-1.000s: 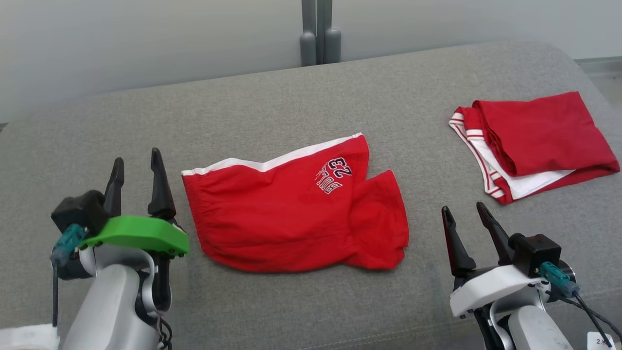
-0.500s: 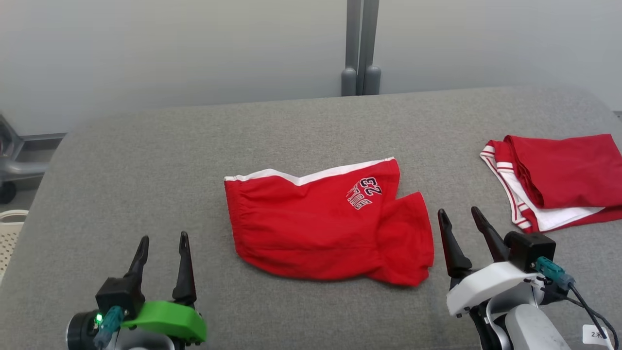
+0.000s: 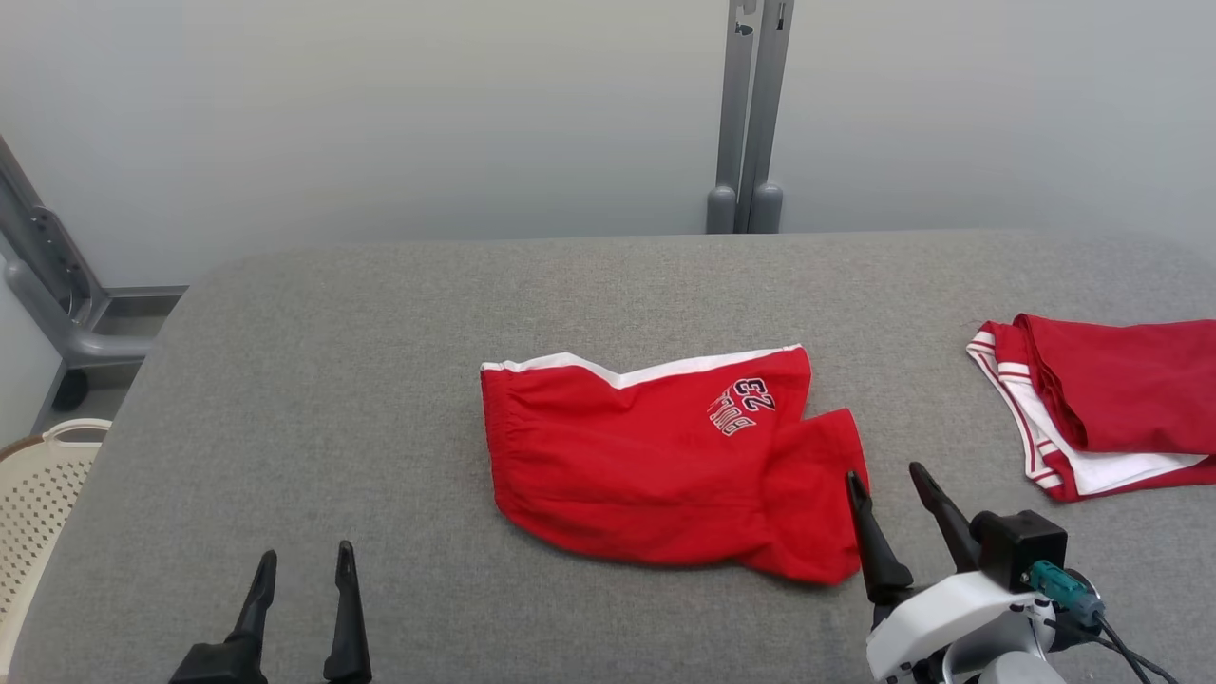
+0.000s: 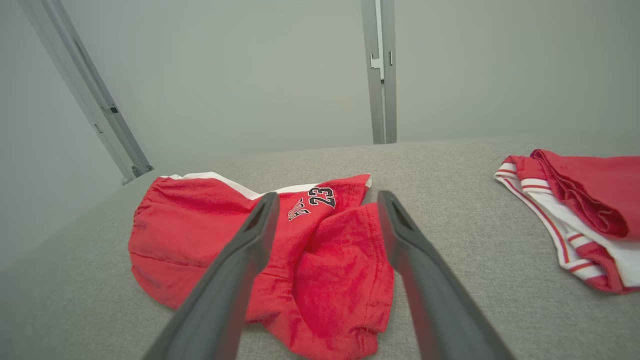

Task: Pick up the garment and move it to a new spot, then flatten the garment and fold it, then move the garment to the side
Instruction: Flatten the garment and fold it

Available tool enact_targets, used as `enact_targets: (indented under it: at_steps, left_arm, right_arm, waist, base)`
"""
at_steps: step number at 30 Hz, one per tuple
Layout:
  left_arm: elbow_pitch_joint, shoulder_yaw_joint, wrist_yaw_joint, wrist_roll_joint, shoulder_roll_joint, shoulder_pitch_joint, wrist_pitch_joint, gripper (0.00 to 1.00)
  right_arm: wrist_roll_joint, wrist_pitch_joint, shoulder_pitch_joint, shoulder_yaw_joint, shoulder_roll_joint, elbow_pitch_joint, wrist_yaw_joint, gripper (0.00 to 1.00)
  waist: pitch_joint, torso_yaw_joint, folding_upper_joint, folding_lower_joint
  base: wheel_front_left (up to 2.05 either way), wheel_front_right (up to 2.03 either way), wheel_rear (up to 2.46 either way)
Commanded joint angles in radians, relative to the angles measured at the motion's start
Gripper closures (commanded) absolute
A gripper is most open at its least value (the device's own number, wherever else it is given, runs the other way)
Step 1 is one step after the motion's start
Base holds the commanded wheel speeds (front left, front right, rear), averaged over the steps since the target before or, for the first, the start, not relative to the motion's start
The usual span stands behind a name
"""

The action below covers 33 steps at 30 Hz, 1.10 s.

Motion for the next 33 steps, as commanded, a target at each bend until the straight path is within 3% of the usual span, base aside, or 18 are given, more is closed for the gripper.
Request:
enact_targets:
  at_steps: [1, 7, 33]
  left_arm:
    - [0.000, -0.003, -0.010, 0.026, 0.001, 0.014, -0.003, 0.00]
    - [0.035, 0.010, -0.040, 0.066, -0.011, 0.034, -0.003, 0.00]
    - [0.107, 0.027, -0.075, 0.090, -0.037, -0.007, -0.003, 0.00]
  right_arm:
    - [-0.016, -0.009, 0.014, 0.003, -0.002, -0.001, -0.001, 0.00]
    - [-0.027, -0.015, 0.046, 0.001, -0.002, 0.015, -0.001, 0.00]
    - [-0.050, -0.008, 0.011, -0.013, -0.002, 0.021, -0.001, 0.00]
  waist:
    - [-0.001, -0.001, 0.0000, 0.0000]
    - [0.003, -0.011, 0.0000, 0.0000]
    - [0.037, -0.042, 0.0000, 0.0000]
  base:
    - [0.00, 0.00, 0.00]
    - [0.00, 0.00, 0.00]
    - [0.00, 0.00, 0.00]
